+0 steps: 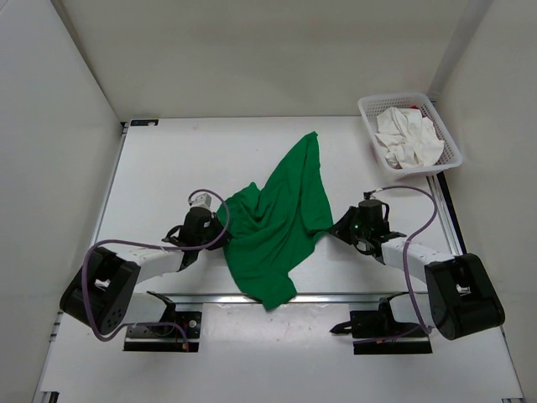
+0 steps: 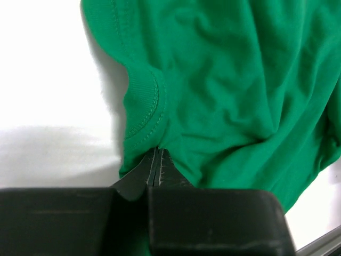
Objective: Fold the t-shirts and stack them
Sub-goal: Move the tshirt to the center of the board, then flatten out the tshirt
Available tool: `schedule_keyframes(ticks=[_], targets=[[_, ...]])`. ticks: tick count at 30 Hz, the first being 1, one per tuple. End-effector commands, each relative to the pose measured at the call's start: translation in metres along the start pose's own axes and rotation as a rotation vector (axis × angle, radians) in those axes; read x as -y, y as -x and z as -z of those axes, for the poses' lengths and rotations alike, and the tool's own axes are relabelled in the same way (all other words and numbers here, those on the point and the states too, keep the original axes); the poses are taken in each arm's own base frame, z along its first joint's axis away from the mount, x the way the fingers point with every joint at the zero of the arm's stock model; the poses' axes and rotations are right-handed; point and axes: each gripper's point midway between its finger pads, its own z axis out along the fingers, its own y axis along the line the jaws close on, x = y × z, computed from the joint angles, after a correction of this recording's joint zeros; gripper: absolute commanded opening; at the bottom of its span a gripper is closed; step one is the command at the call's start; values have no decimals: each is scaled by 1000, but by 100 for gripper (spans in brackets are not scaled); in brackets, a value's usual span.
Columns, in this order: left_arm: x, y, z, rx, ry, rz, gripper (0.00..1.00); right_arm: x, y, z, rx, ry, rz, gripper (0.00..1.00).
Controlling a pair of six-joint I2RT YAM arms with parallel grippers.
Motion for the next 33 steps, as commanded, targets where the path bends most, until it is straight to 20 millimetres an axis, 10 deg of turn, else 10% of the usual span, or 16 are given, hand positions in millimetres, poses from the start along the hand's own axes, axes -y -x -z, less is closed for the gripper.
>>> schedule_keyframes(ticks=[1,14,18,23,33], targets=[[-11,-6,-7,-28,57,17,3,-22,37,1,138,33,25,3],[55,138,-28,182,18,26,8,5,44,35,215,-74,104,0],[37,108,-21,137,40,22,38,31,38,35,202,-131,63,16],[-2,64,3,102,73,56,47,22,42,34,197,-65,35,47],[-44,10,11,-2,194,-9,53,29,21,20,116,-136,45,44]])
